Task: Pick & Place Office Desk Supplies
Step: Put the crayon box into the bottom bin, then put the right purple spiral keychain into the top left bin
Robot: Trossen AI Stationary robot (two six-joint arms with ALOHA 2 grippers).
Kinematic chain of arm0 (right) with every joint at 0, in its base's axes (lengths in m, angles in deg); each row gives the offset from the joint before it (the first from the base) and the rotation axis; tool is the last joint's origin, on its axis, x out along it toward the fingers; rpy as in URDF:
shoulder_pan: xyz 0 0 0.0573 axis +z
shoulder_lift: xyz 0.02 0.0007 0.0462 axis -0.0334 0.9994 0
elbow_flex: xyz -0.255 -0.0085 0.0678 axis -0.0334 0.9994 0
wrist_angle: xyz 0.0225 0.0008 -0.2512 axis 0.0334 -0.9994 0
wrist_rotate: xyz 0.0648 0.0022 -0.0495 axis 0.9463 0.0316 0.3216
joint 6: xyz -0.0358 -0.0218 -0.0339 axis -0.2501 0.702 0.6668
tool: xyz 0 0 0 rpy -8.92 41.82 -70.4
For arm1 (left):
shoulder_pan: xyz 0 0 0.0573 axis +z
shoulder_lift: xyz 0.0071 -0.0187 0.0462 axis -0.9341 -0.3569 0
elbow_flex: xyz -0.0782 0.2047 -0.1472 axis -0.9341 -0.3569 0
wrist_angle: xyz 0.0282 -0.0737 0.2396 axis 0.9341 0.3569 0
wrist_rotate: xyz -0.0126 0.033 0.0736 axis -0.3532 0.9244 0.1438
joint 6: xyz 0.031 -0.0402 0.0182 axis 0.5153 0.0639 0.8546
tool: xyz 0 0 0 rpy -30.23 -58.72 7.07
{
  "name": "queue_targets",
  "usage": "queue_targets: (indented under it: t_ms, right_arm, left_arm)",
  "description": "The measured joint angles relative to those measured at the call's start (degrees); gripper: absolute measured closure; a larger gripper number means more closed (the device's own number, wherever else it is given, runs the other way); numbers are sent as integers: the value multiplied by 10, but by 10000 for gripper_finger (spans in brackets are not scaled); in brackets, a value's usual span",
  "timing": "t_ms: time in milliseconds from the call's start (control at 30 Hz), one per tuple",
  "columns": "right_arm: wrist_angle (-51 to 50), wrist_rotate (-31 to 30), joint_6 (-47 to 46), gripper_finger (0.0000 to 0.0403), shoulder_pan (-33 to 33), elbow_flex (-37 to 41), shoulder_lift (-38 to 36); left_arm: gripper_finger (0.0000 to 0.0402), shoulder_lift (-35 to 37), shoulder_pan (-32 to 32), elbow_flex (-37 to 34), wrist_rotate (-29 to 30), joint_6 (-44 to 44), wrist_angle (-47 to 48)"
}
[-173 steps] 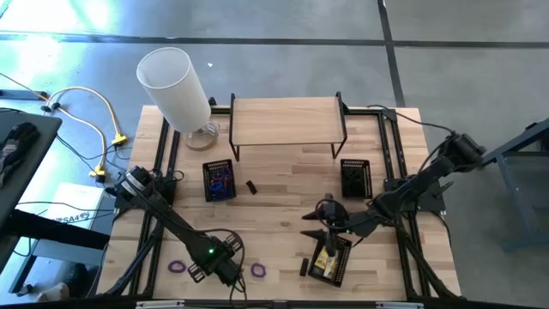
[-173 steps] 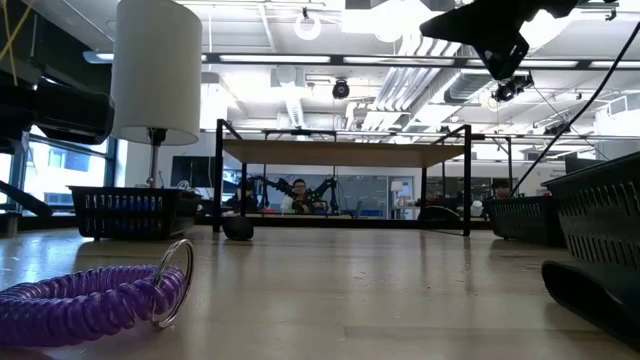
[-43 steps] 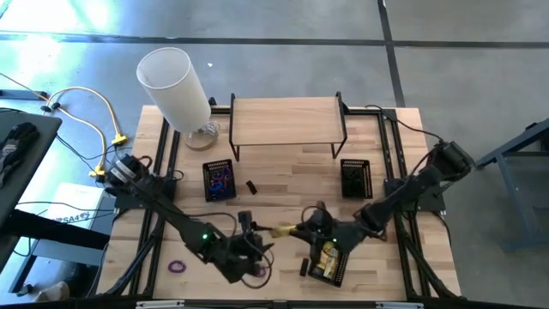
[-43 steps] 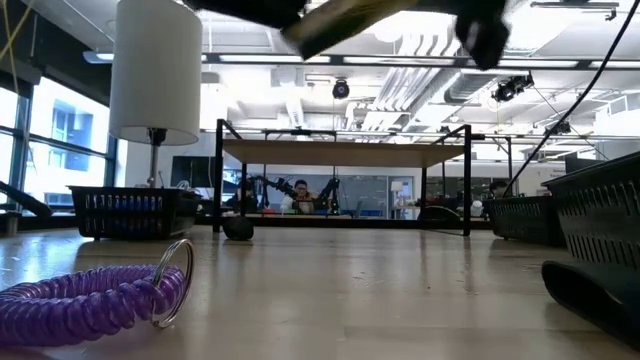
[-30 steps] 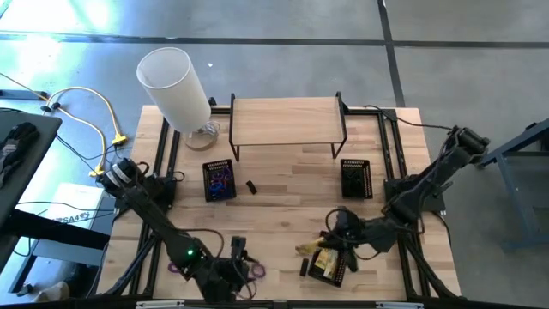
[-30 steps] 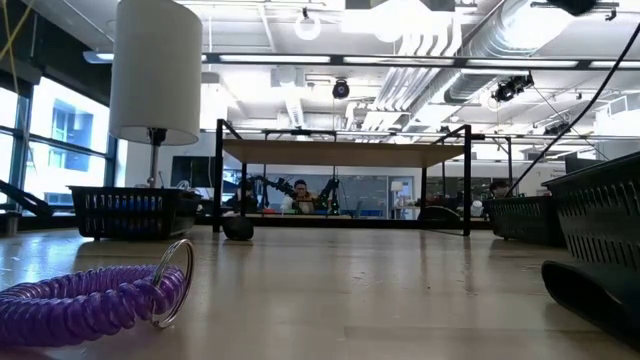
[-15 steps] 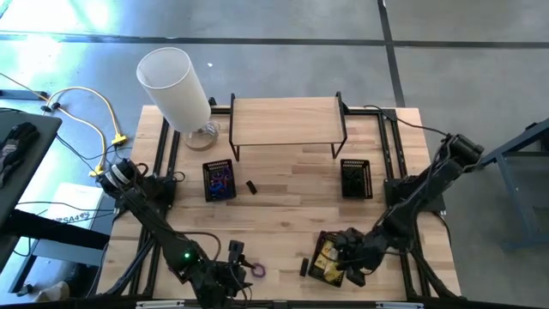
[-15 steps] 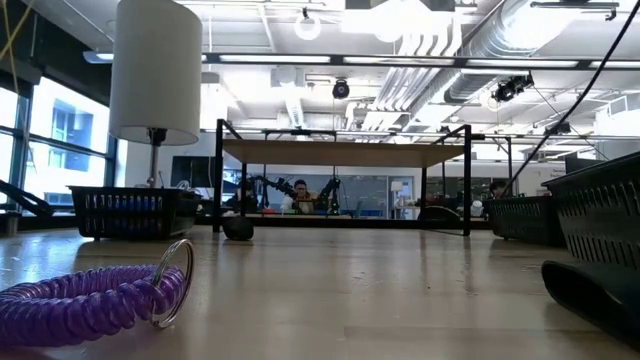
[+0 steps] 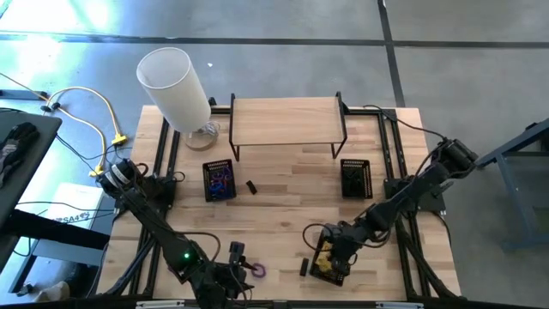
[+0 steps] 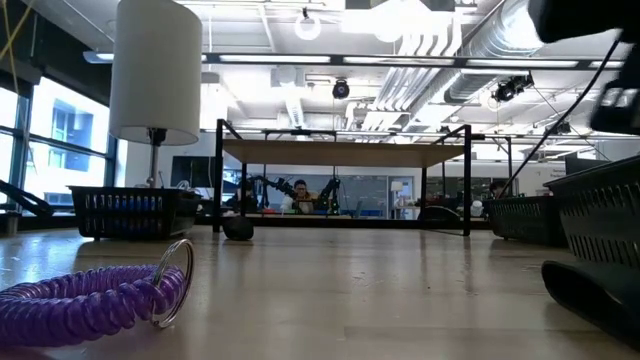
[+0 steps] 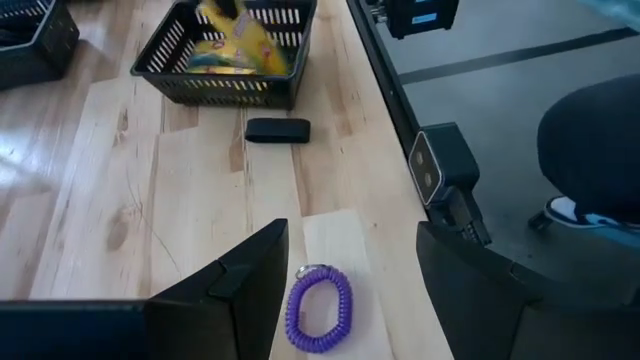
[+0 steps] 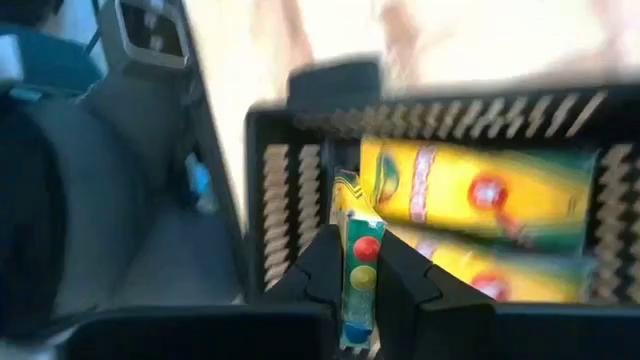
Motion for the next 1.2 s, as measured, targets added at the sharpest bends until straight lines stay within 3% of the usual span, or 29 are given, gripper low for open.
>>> queue_targets:
  t_ms: [100,267,367,467,767,900,1067,1200]
  right_arm:
    - [1,-32,8,355,-3,0,0]
    - [-16,-29,6,269,-11,0,0]
    - [-20,-10,9,220,-18,0,-2]
    - [-19,16,28,196,-32,0,-6]
    - [-24,21,64,188,-84,0,-66]
    - [-20,-27,78,188,-84,0,-111]
    - [16,-114,112,188,-58,-1,-141]
    - [63,-136,148,188,-31,0,-138]
  left_arm:
    - [191,0,-3,0,-7,-24,0]
    - [191,0,-4,0,-19,-25,0]
    - [191,0,-3,0,-19,-26,0]
    - [191,0,-3,0,-19,-26,0]
    - [191,0,1,0,-18,-26,5]
    - [191,0,-2,0,-18,7,12]
    - [191,-4,1,-4,-16,133,35]
    - [191,-21,16,-24,-15,137,39]
